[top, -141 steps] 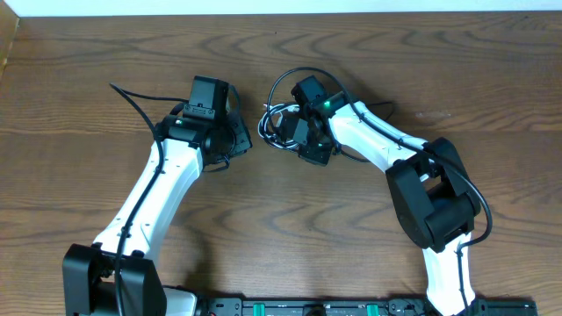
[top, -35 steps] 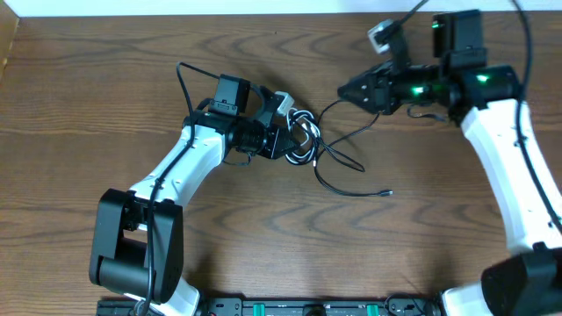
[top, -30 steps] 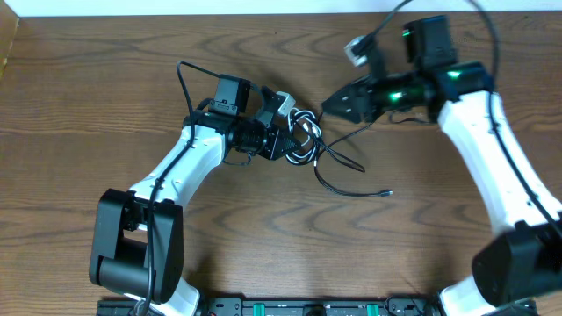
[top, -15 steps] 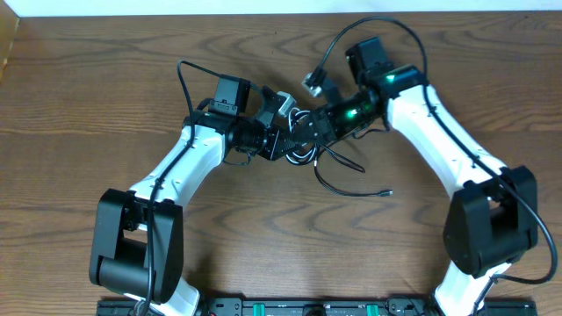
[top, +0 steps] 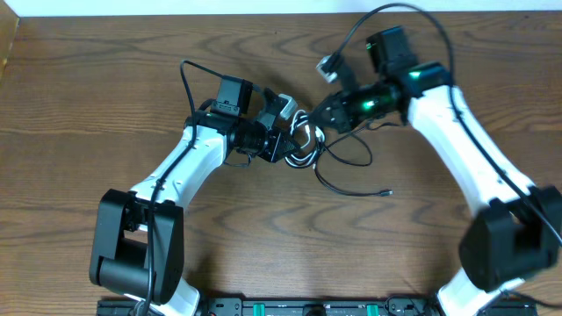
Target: Untangle cables
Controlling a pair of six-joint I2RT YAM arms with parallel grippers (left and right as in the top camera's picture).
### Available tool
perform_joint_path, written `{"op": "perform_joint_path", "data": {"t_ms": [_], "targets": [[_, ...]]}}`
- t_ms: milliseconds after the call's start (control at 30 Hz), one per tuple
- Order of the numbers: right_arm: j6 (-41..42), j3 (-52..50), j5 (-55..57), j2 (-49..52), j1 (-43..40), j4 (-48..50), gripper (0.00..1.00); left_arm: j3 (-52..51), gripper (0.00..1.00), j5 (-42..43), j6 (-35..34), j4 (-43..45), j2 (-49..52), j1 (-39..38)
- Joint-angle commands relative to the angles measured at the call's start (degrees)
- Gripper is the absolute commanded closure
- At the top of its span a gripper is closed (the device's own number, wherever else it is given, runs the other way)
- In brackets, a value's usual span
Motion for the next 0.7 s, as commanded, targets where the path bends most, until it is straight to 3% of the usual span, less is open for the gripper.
{"op": "perform_joint_path", "data": {"t_ms": [0,500,567,667], "targets": [[-1.2,0.3,-3.3,-7.3,-2.1,-0.2,0.99,-0.4,0.93,-3.4,0.0,-0.6,0.1,0.6],[-2.4,0.2,-2.1,-14.2,-7.8,-2.0,0.98,-0.4,0.93,-5.1,-0.2,-1.5,0.1,0.6],[-2.4,0.1,0.3,-14.2,-7.6,-3.1,0.77,-0.4,0.93,-5.1,-0.2,-1.5,0.1,0.6],[-2.3,0.1,6.0,-14.1,-7.5,-4.0,0.71,-0.4,0.89,-5.1,-0.2,-1.5,0.1,0.6]]}}
